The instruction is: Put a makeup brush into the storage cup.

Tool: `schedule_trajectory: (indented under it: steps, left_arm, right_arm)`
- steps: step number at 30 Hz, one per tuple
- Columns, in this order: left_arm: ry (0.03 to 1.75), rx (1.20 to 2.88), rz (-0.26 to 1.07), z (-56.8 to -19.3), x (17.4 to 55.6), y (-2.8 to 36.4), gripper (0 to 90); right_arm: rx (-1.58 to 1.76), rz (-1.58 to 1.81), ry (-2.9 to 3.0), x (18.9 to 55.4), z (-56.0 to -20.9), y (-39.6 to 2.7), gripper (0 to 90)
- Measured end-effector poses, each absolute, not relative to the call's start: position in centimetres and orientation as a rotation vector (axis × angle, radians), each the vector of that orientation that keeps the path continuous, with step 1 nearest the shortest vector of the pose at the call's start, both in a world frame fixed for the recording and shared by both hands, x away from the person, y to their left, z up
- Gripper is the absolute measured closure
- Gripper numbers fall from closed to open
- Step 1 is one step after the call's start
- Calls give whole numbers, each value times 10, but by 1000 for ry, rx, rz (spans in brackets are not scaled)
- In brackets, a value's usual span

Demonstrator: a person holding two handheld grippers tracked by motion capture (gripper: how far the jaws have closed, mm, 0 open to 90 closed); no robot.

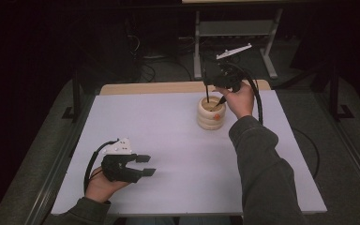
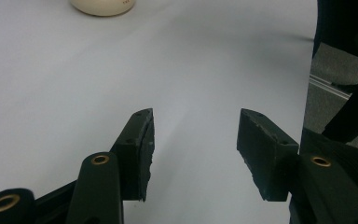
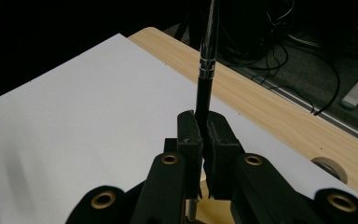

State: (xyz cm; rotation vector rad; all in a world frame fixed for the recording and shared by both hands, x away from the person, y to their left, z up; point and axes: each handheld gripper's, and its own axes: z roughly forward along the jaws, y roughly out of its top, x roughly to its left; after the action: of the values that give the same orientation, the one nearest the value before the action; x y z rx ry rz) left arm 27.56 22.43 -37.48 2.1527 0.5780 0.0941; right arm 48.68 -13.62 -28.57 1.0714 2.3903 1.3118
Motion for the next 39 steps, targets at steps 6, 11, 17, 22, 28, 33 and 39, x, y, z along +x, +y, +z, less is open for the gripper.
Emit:
schedule_trajectory:
  steps: [6, 11, 17, 22, 28, 33, 39]
  left_arm:
    - [581, 2149, 91, -374, 275, 225, 461]
    - [583, 2134, 99, -373, 275, 226, 461]
    - [585, 2143, 99, -374, 275, 226, 461]
    - [585, 2141, 98, -374, 275, 226, 461]
    - [584, 2143, 95, -374, 275, 226, 461]
    - [580, 2148, 101, -374, 275, 226, 461]
    - [581, 2147, 100, -374, 275, 226, 461]
  right_arm:
    - [1086, 1298, 2390, 488, -291, -138, 849]
    - [1076, 1299, 2385, 487, -294, -138, 849]
    - [1116, 1304, 2378, 486, -302, -142, 849]
    - [1134, 1303, 2380, 485, -306, -145, 849]
    - [1125, 1306, 2380, 484, -311, -147, 849]
    - [1160, 1315, 2378, 483, -314, -149, 849]
    - [1160, 1311, 2384, 482, -315, -149, 848]
